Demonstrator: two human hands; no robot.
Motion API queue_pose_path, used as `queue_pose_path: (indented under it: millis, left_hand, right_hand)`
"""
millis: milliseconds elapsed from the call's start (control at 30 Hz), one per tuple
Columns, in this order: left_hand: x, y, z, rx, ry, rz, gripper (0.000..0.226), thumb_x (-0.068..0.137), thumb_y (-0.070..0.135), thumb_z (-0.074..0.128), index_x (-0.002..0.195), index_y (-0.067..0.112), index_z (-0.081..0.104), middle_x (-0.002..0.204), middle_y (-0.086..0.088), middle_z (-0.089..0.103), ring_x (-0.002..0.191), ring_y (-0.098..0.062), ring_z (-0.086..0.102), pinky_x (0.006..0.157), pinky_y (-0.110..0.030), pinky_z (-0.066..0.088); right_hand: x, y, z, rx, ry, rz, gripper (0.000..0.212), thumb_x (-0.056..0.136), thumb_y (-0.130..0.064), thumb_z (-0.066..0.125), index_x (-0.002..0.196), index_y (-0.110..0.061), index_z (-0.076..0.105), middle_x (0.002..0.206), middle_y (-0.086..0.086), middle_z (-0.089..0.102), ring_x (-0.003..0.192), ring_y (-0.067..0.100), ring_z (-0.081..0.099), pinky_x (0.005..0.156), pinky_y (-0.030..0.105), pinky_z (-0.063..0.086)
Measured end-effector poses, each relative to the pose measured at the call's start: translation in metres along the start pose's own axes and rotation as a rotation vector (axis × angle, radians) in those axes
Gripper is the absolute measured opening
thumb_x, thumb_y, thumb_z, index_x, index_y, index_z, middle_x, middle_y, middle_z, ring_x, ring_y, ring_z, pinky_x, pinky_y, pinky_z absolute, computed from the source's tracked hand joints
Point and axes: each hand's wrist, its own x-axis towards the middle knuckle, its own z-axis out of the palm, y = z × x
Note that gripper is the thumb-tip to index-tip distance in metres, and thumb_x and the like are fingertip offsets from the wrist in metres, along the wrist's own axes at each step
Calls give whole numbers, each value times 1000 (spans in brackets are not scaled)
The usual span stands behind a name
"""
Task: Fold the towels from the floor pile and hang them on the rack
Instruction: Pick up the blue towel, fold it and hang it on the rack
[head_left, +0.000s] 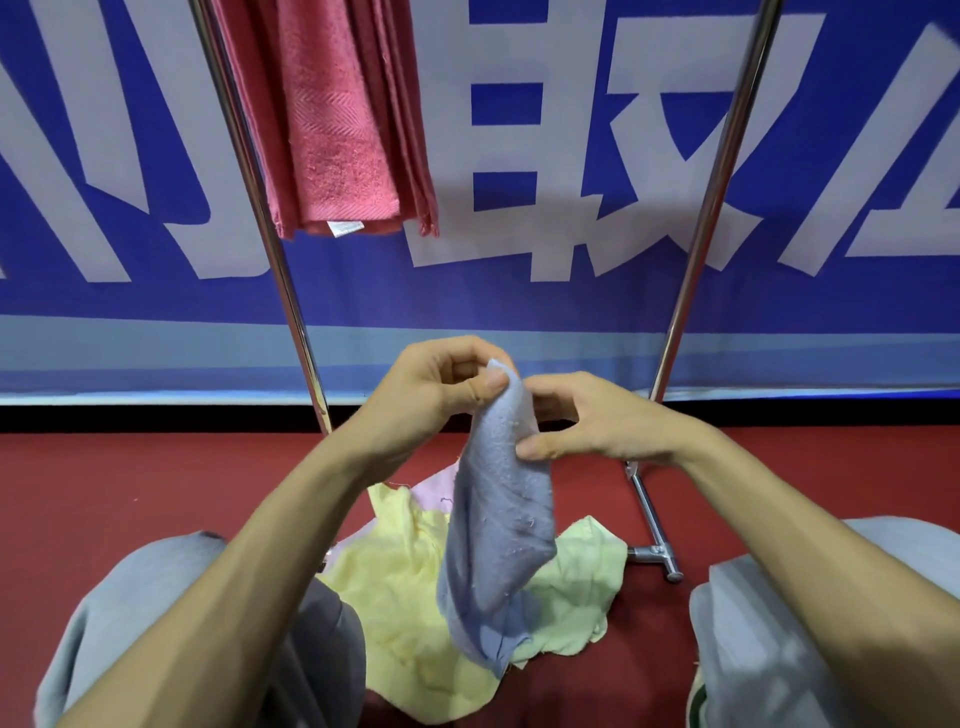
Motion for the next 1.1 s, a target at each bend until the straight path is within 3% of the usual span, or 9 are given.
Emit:
queue_pose_path:
  millis: [67, 167, 333, 433, 600, 700, 867, 967, 1100]
  left_hand:
    - [1, -1, -3, 23, 52, 1, 10, 90, 7, 56, 83, 8, 63, 73, 2, 66, 69, -11, 60, 67, -20, 49]
    - [4, -1, -10, -6, 258, 6, 13, 93, 6, 55, 85, 9, 66, 73, 1, 65, 70, -11, 59, 65, -20, 47]
    - [3, 5, -16, -68, 329, -24, 16, 96, 5, 50, 86, 7, 62, 59, 9, 59, 52, -2, 51, 52, -13, 39]
    - [2, 4, -12, 31, 242, -17, 17, 94, 4, 52, 82, 9, 63, 58, 9, 60, 52, -2, 52, 52, -12, 40]
    - [3, 3, -14, 92, 291, -5, 17, 93, 4, 55, 80, 12, 65, 67, 5, 65, 63, -7, 58, 60, -15, 44]
    - [4, 2, -16, 105, 350, -16, 18, 92, 5, 56, 80, 13, 65, 73, -5, 64, 73, -17, 55, 66, -27, 41]
    - [3, 2, -12, 62, 326, -54, 17, 92, 3, 56, 80, 11, 65, 61, 5, 64, 55, -6, 56, 55, -15, 42]
    - [3, 3, -12, 29, 352, -63, 14, 92, 3, 56, 83, 8, 65, 56, 8, 62, 49, -2, 55, 51, -12, 42]
    - [3, 3, -11, 89, 353, -83, 15, 91, 6, 59, 80, 12, 67, 69, -4, 65, 66, -14, 56, 61, -23, 42]
  right_hand:
    - [0, 0, 3, -77, -9, 33, 35, 79, -37, 74, 91, -5, 67, 79, 10, 65, 71, 22, 58, 72, 36, 46]
    - [1, 0, 1, -94, 91, 65, 30, 87, -33, 67, 69, -8, 66, 57, 7, 61, 53, 10, 56, 58, 23, 40]
    - [4, 6, 2, -47, 213, -49, 12, 84, -17, 71, 92, -12, 63, 88, -2, 67, 82, 8, 63, 79, 25, 52]
    - [8, 3, 9, 57, 213, -117, 30, 81, -12, 74, 107, -14, 60, 106, -3, 66, 104, 12, 63, 93, 27, 51]
    - [12, -1, 14, 16, 266, -157, 19, 76, -22, 76, 89, -13, 67, 97, 4, 70, 97, 15, 66, 97, 31, 48]
    - [11, -1, 13, 91, 348, -193, 23, 76, -8, 78, 93, -10, 61, 92, 3, 68, 88, 11, 65, 90, 26, 50]
    - [9, -8, 19, 137, 375, -246, 28, 77, 3, 73, 94, -17, 65, 82, 6, 69, 72, 15, 65, 73, 28, 56]
    - [10, -10, 21, 129, 359, -258, 18, 77, -5, 75, 88, -18, 68, 74, 6, 65, 68, 17, 60, 72, 36, 53]
    - [12, -9, 25, 135, 366, -251, 18, 72, -16, 76, 85, -20, 65, 72, -5, 59, 69, 12, 54, 71, 29, 49]
